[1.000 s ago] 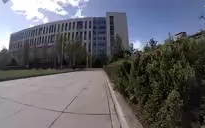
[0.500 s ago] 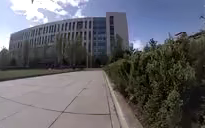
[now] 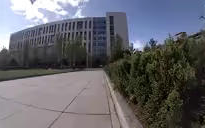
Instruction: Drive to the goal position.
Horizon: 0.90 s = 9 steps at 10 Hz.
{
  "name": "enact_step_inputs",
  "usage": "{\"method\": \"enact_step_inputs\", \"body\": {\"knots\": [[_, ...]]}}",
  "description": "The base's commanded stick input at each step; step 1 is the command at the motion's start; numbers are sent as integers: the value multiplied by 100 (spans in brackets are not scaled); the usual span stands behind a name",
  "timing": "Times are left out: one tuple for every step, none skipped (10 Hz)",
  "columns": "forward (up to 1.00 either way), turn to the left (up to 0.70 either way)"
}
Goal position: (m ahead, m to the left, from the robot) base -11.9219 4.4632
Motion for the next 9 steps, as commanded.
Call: {"method": "enact_step_inputs", "body": {"knots": [[4,0],[4,0],[5,0],[5,0],[4,0],[4,0],[4,0],[4,0],[4,0]]}}
